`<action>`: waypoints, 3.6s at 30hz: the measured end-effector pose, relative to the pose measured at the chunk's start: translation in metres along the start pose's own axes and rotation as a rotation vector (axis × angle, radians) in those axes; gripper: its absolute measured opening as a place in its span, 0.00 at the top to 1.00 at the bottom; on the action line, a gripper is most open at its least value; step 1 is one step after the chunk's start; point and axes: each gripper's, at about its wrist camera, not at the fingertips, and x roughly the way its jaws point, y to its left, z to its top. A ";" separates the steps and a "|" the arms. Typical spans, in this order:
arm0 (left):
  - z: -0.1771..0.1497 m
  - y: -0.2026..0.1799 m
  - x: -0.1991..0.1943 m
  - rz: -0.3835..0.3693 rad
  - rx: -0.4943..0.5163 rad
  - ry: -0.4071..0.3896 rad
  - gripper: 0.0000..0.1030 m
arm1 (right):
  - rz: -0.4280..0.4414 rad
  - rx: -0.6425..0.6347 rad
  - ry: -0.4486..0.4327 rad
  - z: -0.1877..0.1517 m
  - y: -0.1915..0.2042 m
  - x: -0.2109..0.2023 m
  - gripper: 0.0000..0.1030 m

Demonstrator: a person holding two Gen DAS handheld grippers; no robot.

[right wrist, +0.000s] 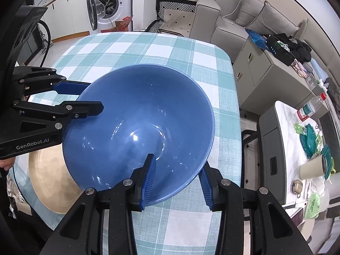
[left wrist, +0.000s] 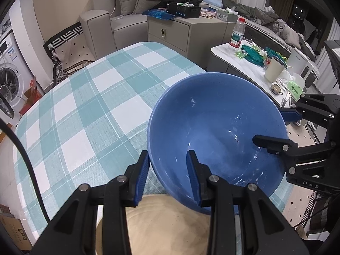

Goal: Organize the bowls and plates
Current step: 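Lower the blue bowl onto the stacked blue bowls with both tools, then open both tools and release the top blue bowl rim, then move both tools to the rim of the three stacked bowls and close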

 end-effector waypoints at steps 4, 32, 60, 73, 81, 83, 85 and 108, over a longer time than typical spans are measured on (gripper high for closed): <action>-0.001 -0.001 0.002 0.000 0.007 -0.001 0.67 | 0.000 0.001 0.001 -0.001 -0.001 0.002 0.57; -0.001 0.008 -0.001 -0.025 -0.015 -0.017 0.49 | 0.012 -0.012 -0.005 -0.004 -0.002 0.011 0.32; -0.010 0.029 0.006 -0.057 -0.153 -0.057 0.13 | 0.228 0.281 -0.084 -0.024 -0.048 0.032 0.01; -0.008 0.028 0.015 -0.064 -0.158 -0.040 0.08 | 0.265 0.315 -0.068 -0.025 -0.051 0.047 0.01; -0.008 0.029 0.023 -0.074 -0.177 -0.027 0.08 | 0.281 0.321 -0.044 -0.026 -0.051 0.056 0.01; -0.008 0.028 0.023 -0.076 -0.175 -0.028 0.08 | 0.285 0.321 -0.043 -0.026 -0.050 0.057 0.01; -0.008 0.026 0.023 -0.082 -0.164 -0.031 0.08 | 0.289 0.325 -0.042 -0.025 -0.049 0.057 0.01; -0.010 0.010 0.025 -0.128 -0.107 -0.001 0.51 | 0.351 0.329 -0.040 -0.026 -0.044 0.053 0.28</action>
